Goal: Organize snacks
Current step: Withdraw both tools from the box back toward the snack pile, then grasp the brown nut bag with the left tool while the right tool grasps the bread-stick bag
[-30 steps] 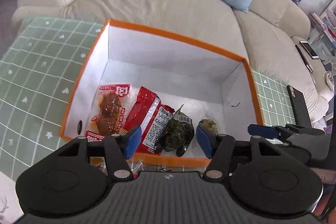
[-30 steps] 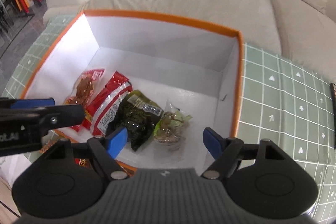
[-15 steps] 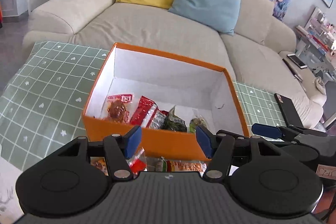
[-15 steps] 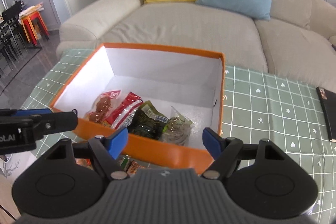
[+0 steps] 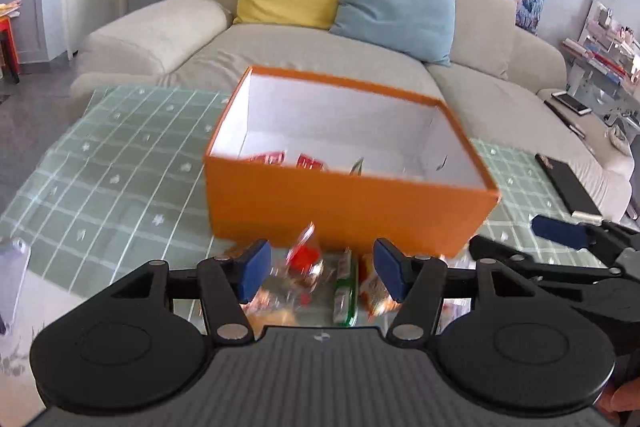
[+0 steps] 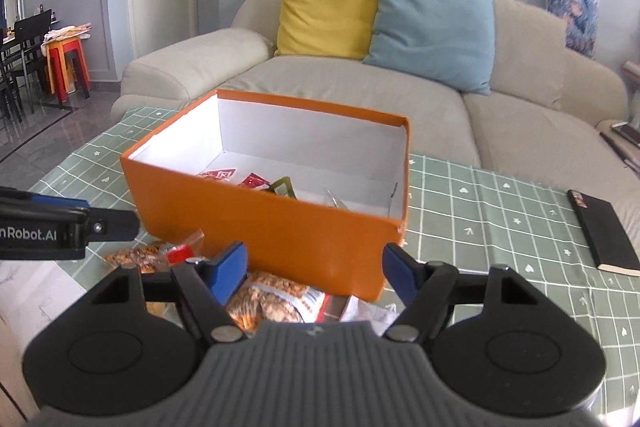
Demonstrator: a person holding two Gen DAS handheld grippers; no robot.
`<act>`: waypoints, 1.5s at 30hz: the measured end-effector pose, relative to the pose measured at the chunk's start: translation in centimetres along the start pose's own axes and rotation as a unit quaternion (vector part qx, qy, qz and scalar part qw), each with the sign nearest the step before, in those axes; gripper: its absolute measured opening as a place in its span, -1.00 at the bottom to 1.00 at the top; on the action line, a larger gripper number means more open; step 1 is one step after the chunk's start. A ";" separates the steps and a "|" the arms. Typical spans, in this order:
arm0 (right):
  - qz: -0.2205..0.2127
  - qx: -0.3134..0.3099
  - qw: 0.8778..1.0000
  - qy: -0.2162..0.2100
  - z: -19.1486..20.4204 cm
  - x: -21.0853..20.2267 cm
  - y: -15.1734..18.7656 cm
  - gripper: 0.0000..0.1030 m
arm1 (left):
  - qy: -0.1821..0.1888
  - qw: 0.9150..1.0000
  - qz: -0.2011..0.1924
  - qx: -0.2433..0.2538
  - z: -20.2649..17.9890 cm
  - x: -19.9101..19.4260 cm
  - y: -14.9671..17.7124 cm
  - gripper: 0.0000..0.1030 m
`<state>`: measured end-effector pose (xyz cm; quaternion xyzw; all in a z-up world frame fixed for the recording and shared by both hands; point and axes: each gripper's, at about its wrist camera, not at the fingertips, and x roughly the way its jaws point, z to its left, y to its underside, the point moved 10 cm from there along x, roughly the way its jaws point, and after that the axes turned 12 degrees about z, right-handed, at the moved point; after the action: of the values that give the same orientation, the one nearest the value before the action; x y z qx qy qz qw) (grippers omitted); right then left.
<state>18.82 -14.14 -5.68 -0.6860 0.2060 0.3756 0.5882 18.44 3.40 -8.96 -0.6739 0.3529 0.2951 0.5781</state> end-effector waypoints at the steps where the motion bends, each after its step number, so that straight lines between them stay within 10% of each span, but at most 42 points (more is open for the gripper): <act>1: -0.002 0.000 1.000 0.000 0.1 0.0 0.6 0.41 | 0.002 1.000 0.006 -0.002 0.2 0.2 0.6 0.35; 21: 0.059 -0.025 0.998 -0.016 2.1 3.6 6.8 0.40 | 0.002 0.998 0.054 -0.023 4.0 3.1 5.3 0.29; 36: 0.083 -0.055 0.995 0.009 2.6 6.5 7.0 0.40 | -0.157 0.975 0.079 0.137 5.5 7.8 6.2 0.29; 45: 0.084 -0.087 0.993 0.007 3.4 8.7 6.0 0.40 | -0.168 0.965 0.071 0.187 5.0 9.4 4.7 0.30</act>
<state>19.07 -10.82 -16.25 -0.7176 0.2337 0.4354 0.4908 20.09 6.73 -19.95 -0.4677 0.3465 0.3734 0.7224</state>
